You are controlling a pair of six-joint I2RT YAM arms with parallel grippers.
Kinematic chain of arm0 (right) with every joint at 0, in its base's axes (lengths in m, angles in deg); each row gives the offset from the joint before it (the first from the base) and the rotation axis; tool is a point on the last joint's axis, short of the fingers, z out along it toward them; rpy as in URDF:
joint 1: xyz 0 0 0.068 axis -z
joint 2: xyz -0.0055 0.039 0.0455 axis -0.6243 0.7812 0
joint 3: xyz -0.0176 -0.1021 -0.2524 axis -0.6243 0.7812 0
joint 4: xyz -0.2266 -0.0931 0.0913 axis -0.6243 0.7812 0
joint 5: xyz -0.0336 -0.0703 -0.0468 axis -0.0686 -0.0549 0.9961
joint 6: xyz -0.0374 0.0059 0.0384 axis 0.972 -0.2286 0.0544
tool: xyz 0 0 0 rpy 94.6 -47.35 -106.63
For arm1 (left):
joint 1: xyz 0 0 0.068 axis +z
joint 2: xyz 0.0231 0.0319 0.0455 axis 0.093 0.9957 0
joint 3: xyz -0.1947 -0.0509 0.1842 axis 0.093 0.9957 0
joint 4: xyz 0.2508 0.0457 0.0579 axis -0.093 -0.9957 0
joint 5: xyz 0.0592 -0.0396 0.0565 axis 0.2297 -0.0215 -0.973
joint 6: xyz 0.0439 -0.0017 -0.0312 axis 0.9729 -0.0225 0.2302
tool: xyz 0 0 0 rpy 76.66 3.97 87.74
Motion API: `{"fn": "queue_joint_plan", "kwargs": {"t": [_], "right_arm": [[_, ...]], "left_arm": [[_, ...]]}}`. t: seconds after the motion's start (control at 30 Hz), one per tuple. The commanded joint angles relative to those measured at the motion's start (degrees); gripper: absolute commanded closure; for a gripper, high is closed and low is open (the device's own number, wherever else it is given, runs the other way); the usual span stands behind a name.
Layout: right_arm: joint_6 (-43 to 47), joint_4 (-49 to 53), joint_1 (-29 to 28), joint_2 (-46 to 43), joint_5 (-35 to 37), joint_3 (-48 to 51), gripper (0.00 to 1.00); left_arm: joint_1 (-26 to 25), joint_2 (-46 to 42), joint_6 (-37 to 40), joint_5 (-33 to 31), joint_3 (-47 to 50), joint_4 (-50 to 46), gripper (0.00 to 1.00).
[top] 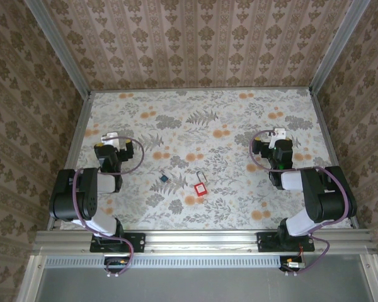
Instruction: Unlock with the key
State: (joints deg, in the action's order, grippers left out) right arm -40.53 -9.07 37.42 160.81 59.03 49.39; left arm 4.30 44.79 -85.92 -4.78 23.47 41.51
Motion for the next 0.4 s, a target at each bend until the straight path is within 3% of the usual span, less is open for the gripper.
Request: {"fn": "queue_joint_plan", "kwargs": {"t": [0.0, 0.37], "right_arm": [[-1.0, -0.4, -0.1, -0.3, 1.0, -0.3, 0.0], [-1.0, -0.3, -0.1, -0.3, 1.1, -0.3, 0.0]], "left_arm": [[-0.2, -0.2, 0.7, 1.3, -1.1, -0.8, 0.0], [-1.4, -0.1, 2.1, 0.3, -1.7, -1.8, 0.0]]}}
